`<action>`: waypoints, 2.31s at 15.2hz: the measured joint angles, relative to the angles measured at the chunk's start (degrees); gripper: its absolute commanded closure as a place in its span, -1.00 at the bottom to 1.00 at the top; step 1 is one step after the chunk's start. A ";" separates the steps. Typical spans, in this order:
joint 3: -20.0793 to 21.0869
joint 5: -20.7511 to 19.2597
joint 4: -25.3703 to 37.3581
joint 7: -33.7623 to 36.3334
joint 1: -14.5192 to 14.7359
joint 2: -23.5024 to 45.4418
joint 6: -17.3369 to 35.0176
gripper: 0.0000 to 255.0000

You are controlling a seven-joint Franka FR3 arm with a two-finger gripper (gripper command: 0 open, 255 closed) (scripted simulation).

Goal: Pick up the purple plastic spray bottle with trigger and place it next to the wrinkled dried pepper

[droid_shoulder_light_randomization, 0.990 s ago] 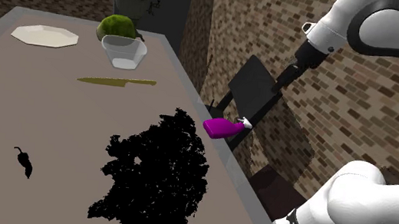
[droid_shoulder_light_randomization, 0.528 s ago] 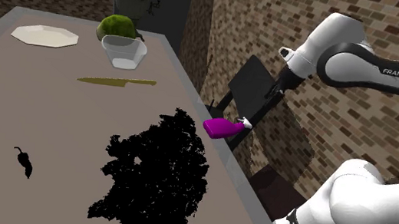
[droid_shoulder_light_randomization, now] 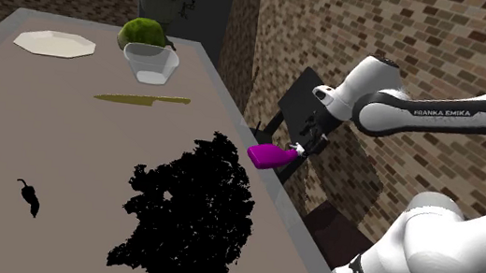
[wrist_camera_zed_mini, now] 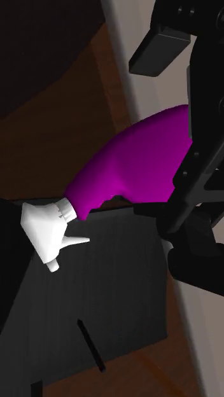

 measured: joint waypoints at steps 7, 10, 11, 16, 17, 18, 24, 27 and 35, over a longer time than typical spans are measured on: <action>-9.24 -1.75 -1.80 -15.63 5.62 12.56 15.20 -1.00; -10.45 -0.88 -1.81 -16.51 6.93 15.89 18.58 -1.00; -10.97 -0.37 -1.81 -16.84 7.55 17.33 19.98 -1.00; -11.64 0.20 -2.03 -17.32 8.16 18.97 21.89 -1.00; -11.66 0.21 -2.03 -17.35 8.17 19.01 21.92 -1.00; -11.68 0.22 -2.02 -17.36 8.18 19.02 21.94 -1.00; -11.69 0.23 -2.03 -17.37 8.19 19.05 21.96 1.00; -11.69 0.23 -2.03 -17.37 8.18 19.04 21.96 1.00; -10.19 -0.74 -1.04 -16.39 7.11 15.54 17.56 1.00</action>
